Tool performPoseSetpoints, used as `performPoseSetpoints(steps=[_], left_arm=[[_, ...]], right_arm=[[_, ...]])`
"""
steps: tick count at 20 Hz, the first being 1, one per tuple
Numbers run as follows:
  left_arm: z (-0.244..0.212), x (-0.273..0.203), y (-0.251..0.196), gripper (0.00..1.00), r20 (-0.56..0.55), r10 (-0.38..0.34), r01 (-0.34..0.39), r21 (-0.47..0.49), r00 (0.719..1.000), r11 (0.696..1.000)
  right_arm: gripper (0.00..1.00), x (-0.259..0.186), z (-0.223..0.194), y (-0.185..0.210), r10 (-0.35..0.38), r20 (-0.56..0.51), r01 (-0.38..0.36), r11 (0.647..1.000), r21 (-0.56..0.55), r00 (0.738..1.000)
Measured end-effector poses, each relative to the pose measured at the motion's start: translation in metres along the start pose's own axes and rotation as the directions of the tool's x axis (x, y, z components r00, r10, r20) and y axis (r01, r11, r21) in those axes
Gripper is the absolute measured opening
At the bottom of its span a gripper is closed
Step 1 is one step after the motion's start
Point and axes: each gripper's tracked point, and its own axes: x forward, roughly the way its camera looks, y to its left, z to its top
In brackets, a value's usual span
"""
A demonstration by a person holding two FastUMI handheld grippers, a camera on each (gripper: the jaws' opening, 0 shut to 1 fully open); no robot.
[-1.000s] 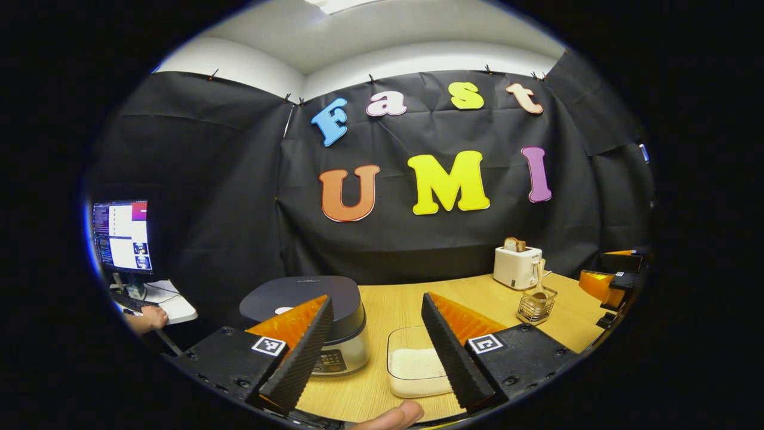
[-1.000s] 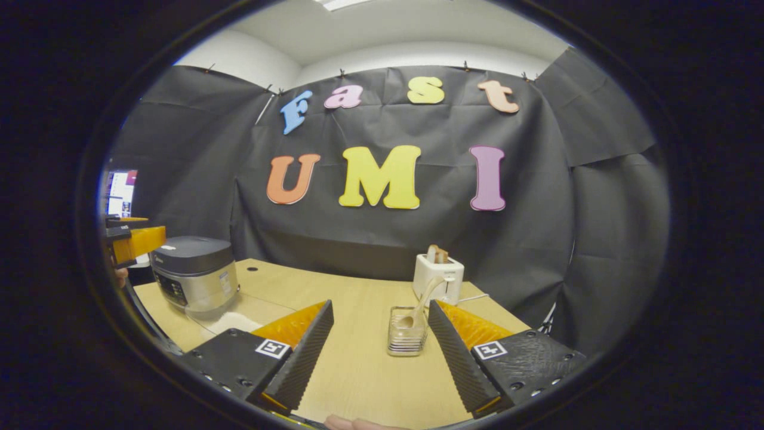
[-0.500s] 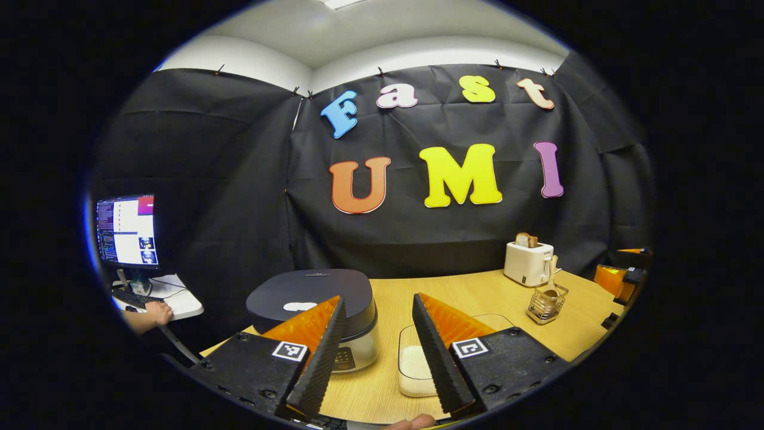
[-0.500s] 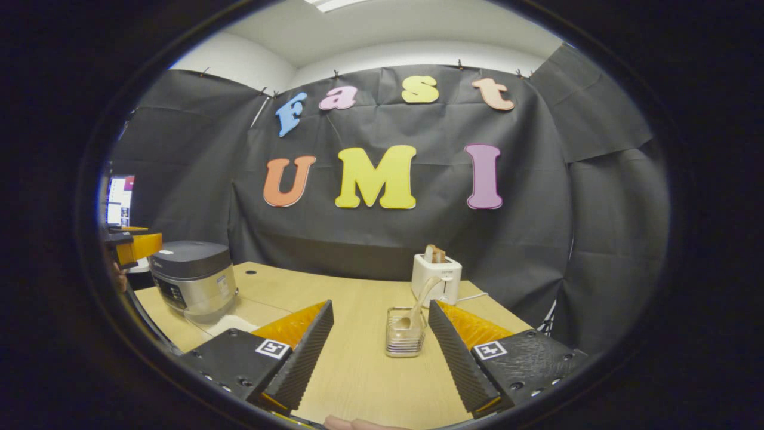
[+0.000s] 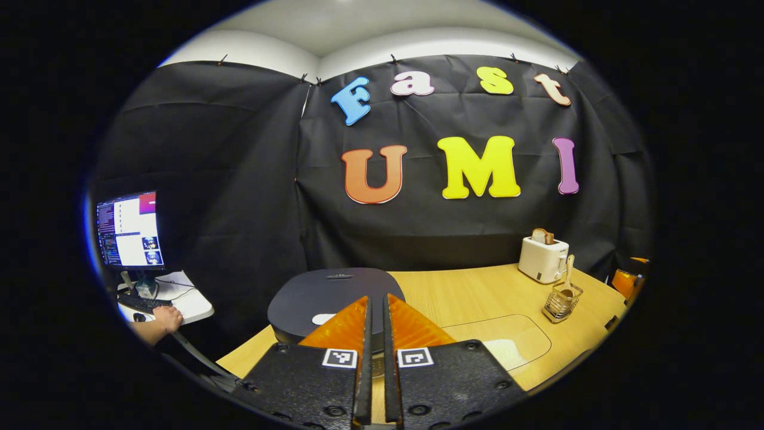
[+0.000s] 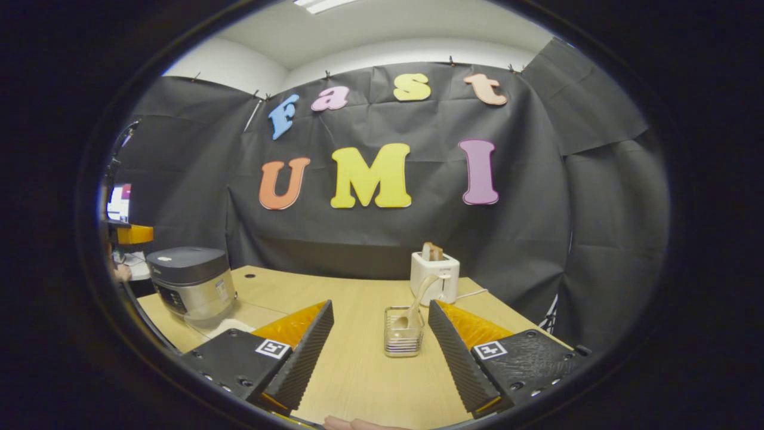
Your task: Close the left gripper, press the button to open the rice cooker; take a wooden spoon from the chopstick holder with the right hand, scoop a spoonful of rice and pour it into the rice cooker, then put the wooden spoon back into the chopstick holder.
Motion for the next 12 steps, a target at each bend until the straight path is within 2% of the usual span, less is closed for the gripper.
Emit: performPoseSetpoints(steps=[2,5,6,7,12], left_arm=[[-0.001,0.007,0.013,0.03,-0.041,0.018,-0.019,-0.017,0.999,1.0],[-0.012,0.026,0.023,0.03,-0.127,0.025,-0.028,-0.024,0.992,0.999],[-0.019,0.033,0.025,0.0,-0.164,0.029,-0.033,-0.023,0.986,0.999],[-0.025,0.039,0.029,0.03,-0.197,0.032,-0.037,-0.021,0.98,0.999],[-0.047,0.061,0.055,0.03,-0.303,0.096,-0.11,-0.03,0.948,0.993]], right_arm=[[0.95,0.0,0.001,-0.002,0.002,0.003,-0.002,1.0,0.014,1.0],[0.96,-0.001,0.004,-0.006,-0.003,0.005,0.003,1.0,0.021,1.0],[0.96,-0.001,0.005,-0.007,-0.003,0.007,0.003,1.0,0.026,1.0],[0.96,-0.001,0.006,-0.008,-0.003,0.008,0.003,1.0,0.029,1.0],[0.96,-0.001,0.007,-0.014,-0.008,0.012,0.008,0.999,0.044,1.0]])
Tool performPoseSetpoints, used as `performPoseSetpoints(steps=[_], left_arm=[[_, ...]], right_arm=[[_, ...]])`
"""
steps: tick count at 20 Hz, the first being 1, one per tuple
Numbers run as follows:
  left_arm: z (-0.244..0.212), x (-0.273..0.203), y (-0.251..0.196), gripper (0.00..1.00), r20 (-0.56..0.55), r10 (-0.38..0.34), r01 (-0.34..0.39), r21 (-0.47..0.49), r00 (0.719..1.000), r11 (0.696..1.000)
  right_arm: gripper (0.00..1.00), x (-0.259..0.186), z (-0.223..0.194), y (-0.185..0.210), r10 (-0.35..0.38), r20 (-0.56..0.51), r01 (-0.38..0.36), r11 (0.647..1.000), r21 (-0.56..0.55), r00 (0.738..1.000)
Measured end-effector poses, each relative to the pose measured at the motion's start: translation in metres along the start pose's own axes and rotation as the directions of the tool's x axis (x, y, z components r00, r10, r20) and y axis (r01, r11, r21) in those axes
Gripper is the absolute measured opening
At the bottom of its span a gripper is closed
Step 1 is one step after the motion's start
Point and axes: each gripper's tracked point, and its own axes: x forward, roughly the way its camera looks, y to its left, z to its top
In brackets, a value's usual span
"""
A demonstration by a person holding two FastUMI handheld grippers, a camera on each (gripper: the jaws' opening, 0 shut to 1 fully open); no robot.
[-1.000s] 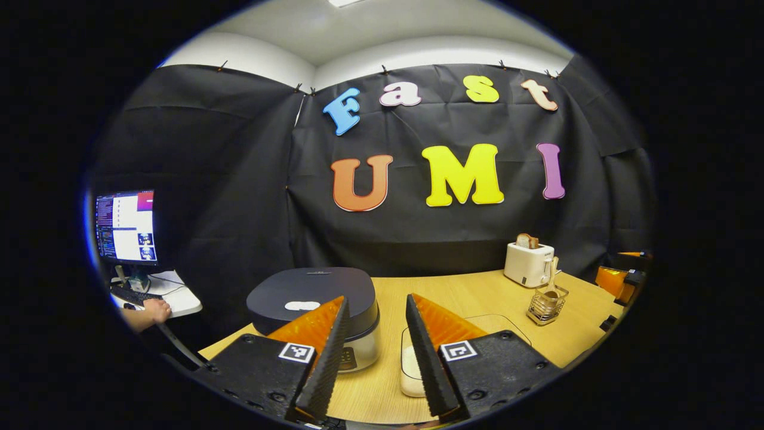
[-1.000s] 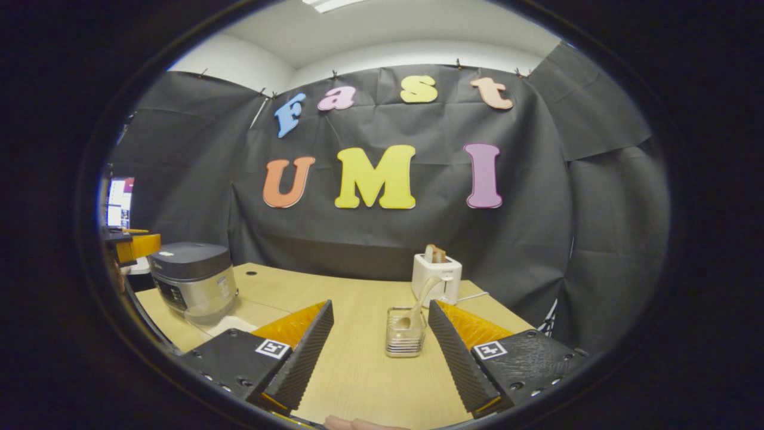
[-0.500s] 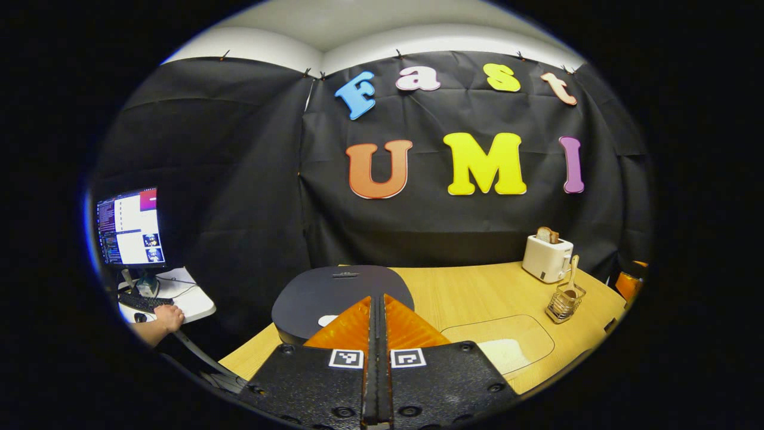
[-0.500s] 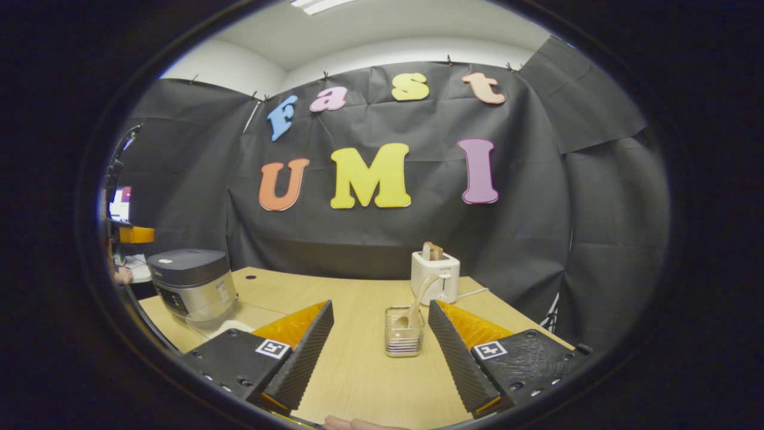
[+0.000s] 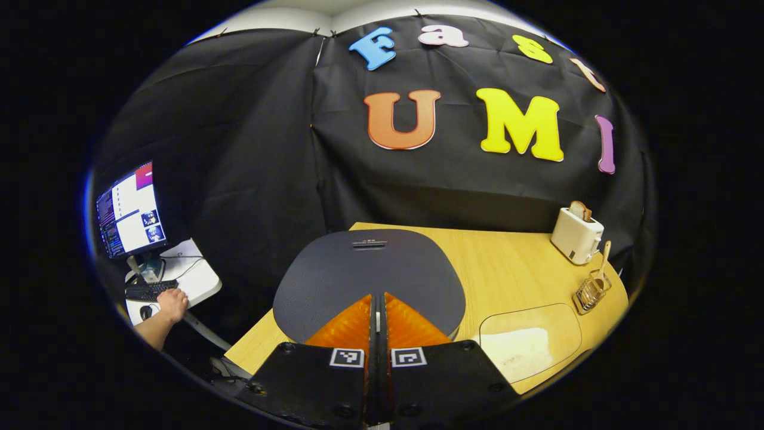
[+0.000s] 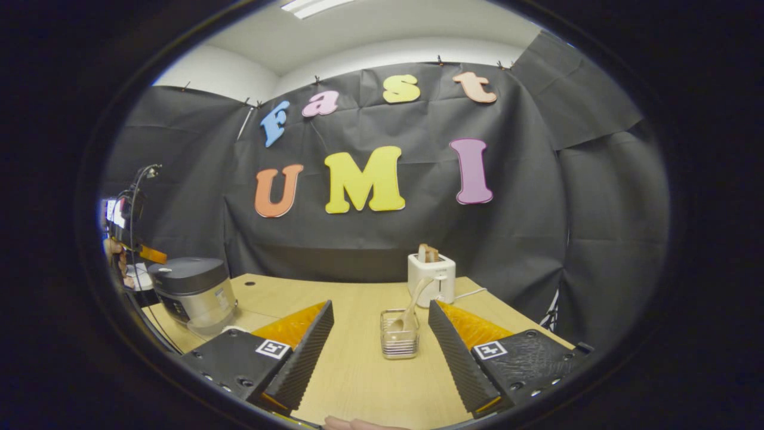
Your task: Close the left gripper, press the button to open the rice cooker; take a wooden spoon from the chopstick holder with the right hand, scoop a spoonful of rice and pour it into the rice cooker, then put the wooden spoon back into the chopstick holder.
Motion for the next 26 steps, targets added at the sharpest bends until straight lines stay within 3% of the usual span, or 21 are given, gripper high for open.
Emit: performPoseSetpoints(steps=[6,10,14,16,18,22,26], left_arm=[[-0.011,0.004,0.003,0.03,-0.045,-0.005,0.005,-0.016,0.999,1.0],[-0.014,0.004,0.002,0.02,-0.049,0.002,0.001,0.066,0.999,0.998],[-0.017,0.002,0.008,0.03,-0.031,0.05,-0.048,0.061,0.998,0.997],[-0.016,0.003,0.006,0.03,-0.024,0.067,-0.065,0.063,0.997,0.996],[-0.016,0.003,0.007,0.03,-0.02,0.054,-0.053,0.049,0.998,0.997],[-0.014,-0.002,0.002,0.03,-0.026,-0.008,0.006,-0.078,1.0,0.997],[-0.016,-0.002,0.002,0.03,-0.027,-0.028,0.027,-0.018,0.999,0.999]], right_arm=[[0.95,0.0,0.003,-0.009,-0.01,-0.001,0.01,1.0,0.029,1.0],[0.95,-0.003,0.005,-0.011,-0.011,0.002,0.011,0.999,0.046,1.0],[0.92,-0.003,0.003,-0.006,0.0,-0.005,0.001,0.998,0.056,1.0],[0.96,-0.005,0.001,-0.002,0.014,-0.011,-0.013,0.998,0.053,1.0],[0.92,-0.006,0.004,-0.003,0.015,-0.005,-0.014,0.999,0.045,1.0],[0.92,-0.004,0.006,-0.009,0.003,0.001,-0.003,0.999,0.047,1.0],[0.92,0.002,-0.002,-0.011,-0.003,-0.024,0.005,0.998,0.064,1.0]])
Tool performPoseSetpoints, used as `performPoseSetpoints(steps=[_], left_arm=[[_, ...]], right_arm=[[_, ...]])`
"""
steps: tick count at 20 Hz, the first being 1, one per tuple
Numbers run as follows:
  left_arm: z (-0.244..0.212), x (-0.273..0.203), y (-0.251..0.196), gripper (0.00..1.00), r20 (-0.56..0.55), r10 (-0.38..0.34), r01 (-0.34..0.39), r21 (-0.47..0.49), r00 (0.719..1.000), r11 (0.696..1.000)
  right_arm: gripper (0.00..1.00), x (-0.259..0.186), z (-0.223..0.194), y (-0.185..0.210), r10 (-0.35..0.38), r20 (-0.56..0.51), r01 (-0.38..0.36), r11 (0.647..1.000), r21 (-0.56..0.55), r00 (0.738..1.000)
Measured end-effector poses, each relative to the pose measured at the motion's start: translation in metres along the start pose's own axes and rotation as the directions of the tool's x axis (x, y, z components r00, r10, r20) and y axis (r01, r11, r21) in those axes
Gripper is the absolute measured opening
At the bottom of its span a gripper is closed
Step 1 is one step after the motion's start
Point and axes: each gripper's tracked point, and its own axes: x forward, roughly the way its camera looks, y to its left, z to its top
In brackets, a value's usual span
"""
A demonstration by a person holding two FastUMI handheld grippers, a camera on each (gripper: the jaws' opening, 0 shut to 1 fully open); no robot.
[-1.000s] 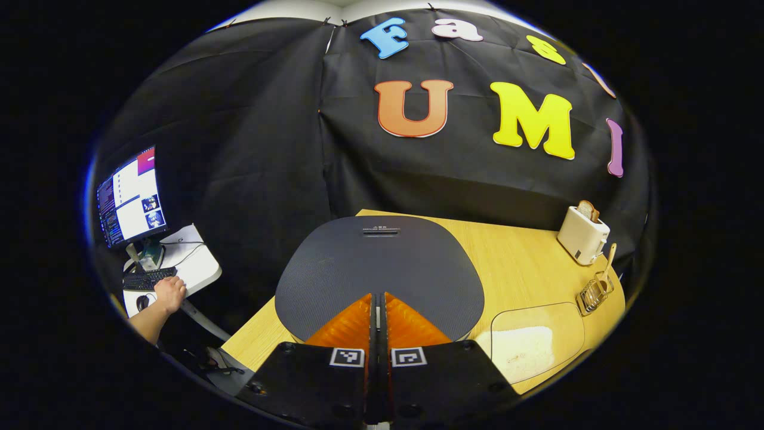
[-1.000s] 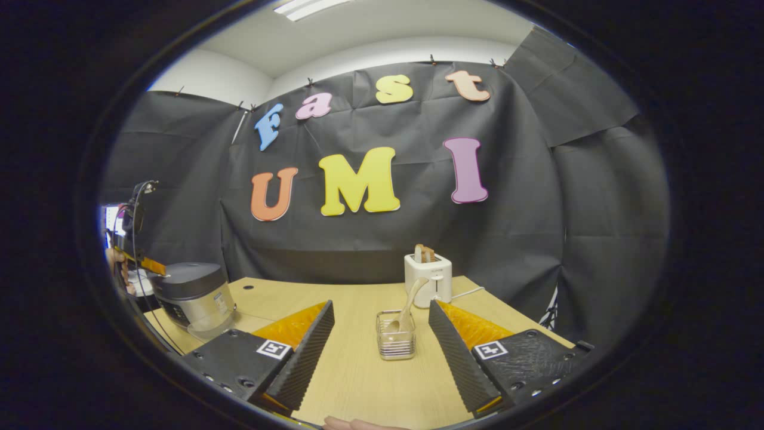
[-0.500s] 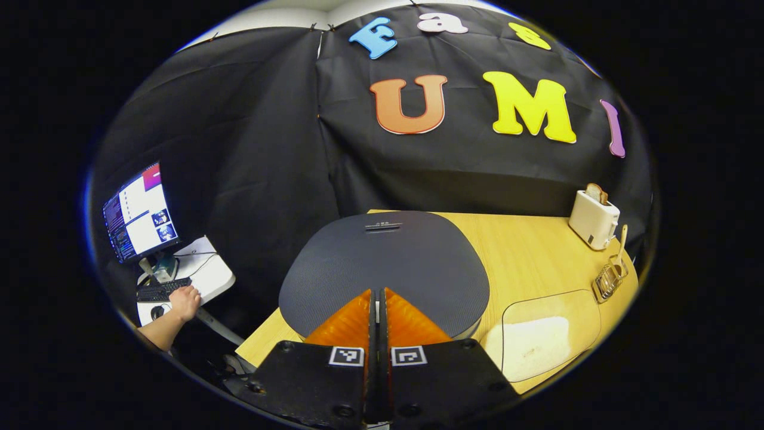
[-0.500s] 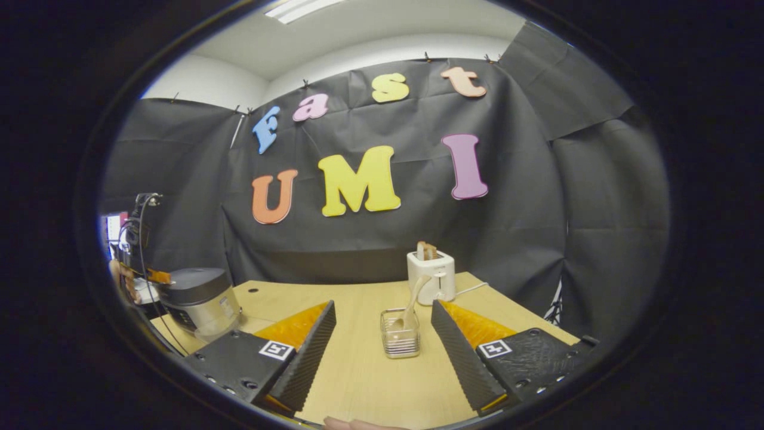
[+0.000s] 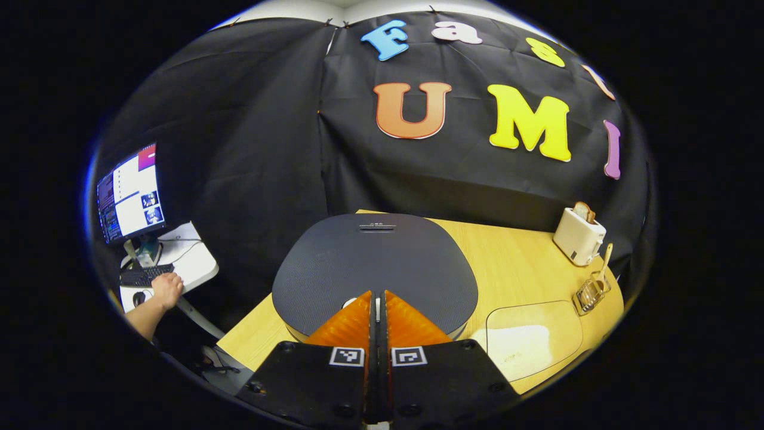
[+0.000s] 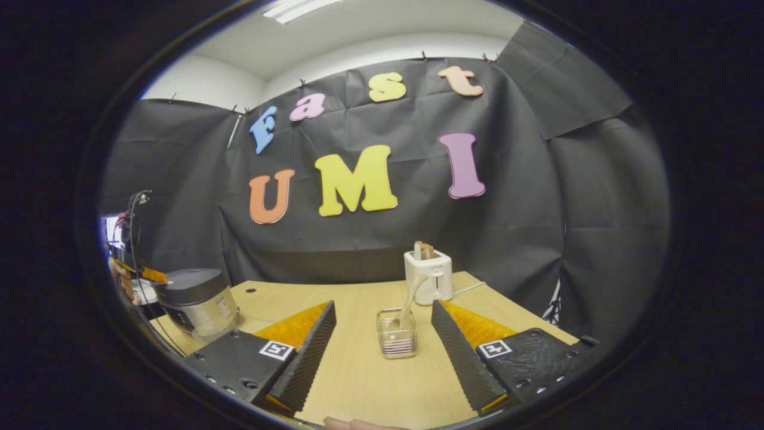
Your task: Close the left gripper, press the button to open the rice cooker; take a wooden spoon from the chopstick holder with the right hand, scoop a spoonful of rice and pour it into the rice cooker, then put the wooden spoon back into the chopstick holder.
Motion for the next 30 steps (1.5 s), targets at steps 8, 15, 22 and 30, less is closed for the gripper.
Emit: performPoseSetpoints(steps=[8,15,22,30], left_arm=[[0.009,-0.006,0.003,0.03,0.063,-0.068,0.07,-0.04,0.996,0.997],[0.089,-0.046,0.009,0.03,0.328,0.036,-0.03,-0.025,0.944,0.999],[0.066,-0.072,-0.022,1.0,0.336,0.01,-0.024,0.039,0.942,0.999],[0.034,-0.107,-0.066,1.0,0.4,-0.08,0.033,0.122,0.913,0.992]], right_arm=[[0.92,0.0,-0.008,0.017,0.042,-0.026,-0.043,0.999,-0.021,0.999],[0.92,0.011,-0.02,0.01,0.012,-0.057,-0.013,1.0,-0.028,0.998],[0.92,0.031,-0.025,-0.005,0.0,-0.066,-0.002,1.0,-0.023,0.998],[0.96,0.078,-0.037,-0.027,-0.051,-0.076,0.04,0.989,-0.143,0.996]])
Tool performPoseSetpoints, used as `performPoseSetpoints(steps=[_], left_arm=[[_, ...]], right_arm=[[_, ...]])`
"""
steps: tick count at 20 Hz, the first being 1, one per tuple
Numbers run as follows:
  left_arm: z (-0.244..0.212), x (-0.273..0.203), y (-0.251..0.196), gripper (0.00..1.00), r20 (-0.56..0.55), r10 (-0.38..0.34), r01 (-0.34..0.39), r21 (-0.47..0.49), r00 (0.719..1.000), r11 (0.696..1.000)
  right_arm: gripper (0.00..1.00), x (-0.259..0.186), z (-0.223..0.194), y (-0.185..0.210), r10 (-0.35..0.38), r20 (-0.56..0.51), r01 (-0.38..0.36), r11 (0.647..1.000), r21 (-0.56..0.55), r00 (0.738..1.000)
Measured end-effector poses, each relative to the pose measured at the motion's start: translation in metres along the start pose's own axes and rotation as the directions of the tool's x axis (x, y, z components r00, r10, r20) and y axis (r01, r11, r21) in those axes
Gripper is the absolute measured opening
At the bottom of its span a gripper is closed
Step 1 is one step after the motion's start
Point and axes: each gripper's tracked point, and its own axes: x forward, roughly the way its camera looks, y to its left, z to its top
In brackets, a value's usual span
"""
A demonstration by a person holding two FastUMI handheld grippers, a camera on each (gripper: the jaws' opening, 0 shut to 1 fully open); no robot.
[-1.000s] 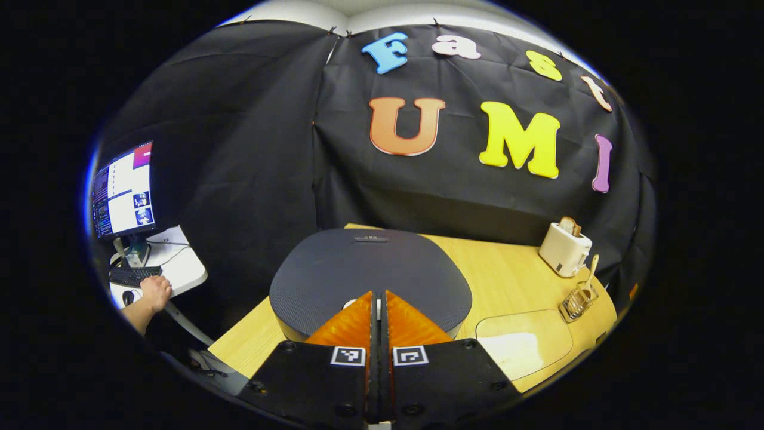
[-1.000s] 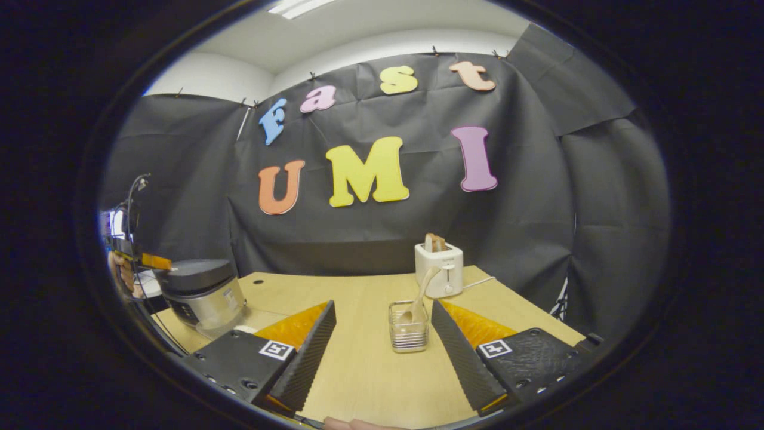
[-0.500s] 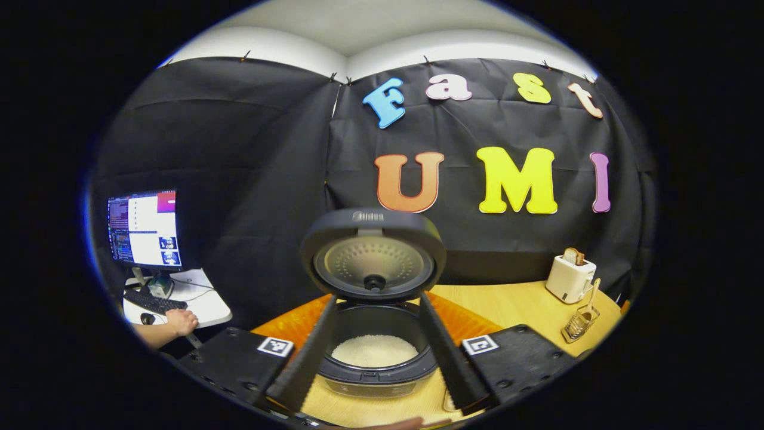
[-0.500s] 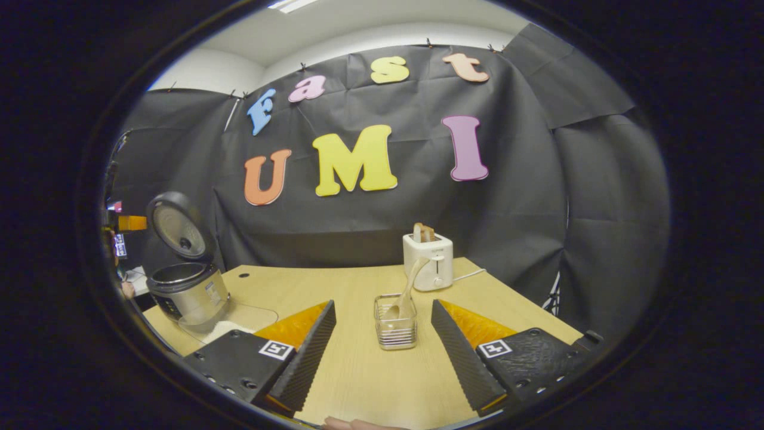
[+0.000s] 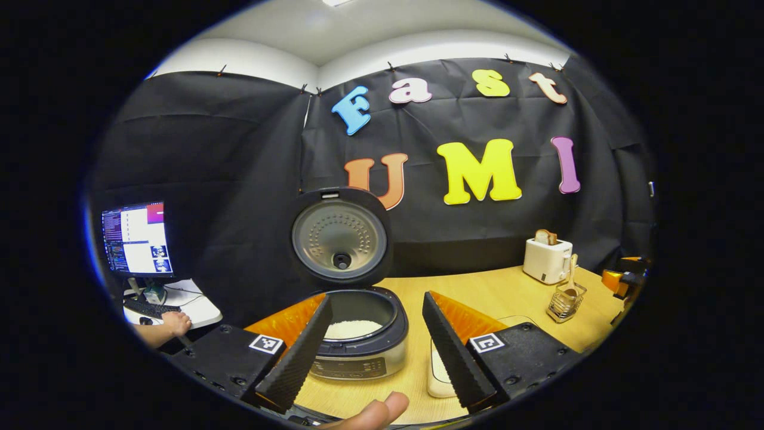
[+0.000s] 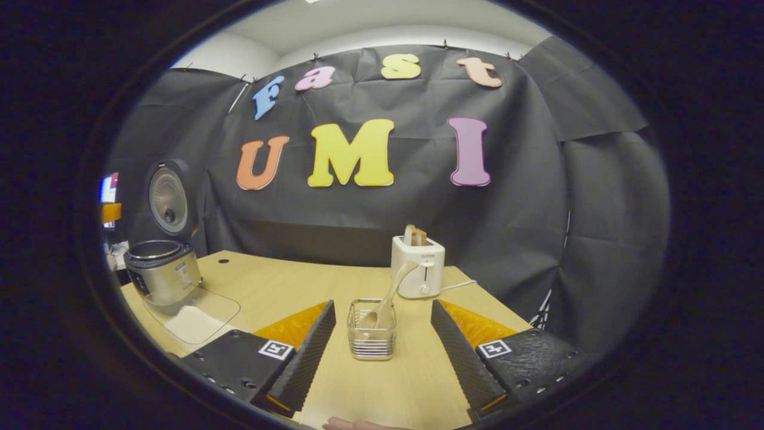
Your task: Close the left gripper, press the button to open the rice cooker; take a wooden spoon from the chopstick holder with the right hand, scoop a spoonful of rice and pour it into the rice cooker, then put the wooden spoon back into the chopstick holder.
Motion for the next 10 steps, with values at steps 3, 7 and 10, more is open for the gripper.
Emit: performPoseSetpoints(steps=[3,7,10], left_arm=[[0.002,-0.018,0.003,0.99,0.025,0.03,-0.03,-0.007,0.999,1.0],[0.005,-0.028,-0.006,0.99,0.035,-0.002,0.003,-0.023,0.999,1.0],[0.002,-0.032,-0.003,0.99,0.035,-0.026,0.027,-0.033,0.999,0.999]], right_arm=[[0.97,0.03,0.001,-0.013,-0.026,-0.03,0.026,1.0,0.001,0.999],[0.95,0.078,-0.007,-0.023,-0.059,-0.122,0.065,0.997,0.051,0.991],[0.95,0.111,-0.013,-0.025,-0.039,-0.199,0.068,0.987,0.142,0.979]])
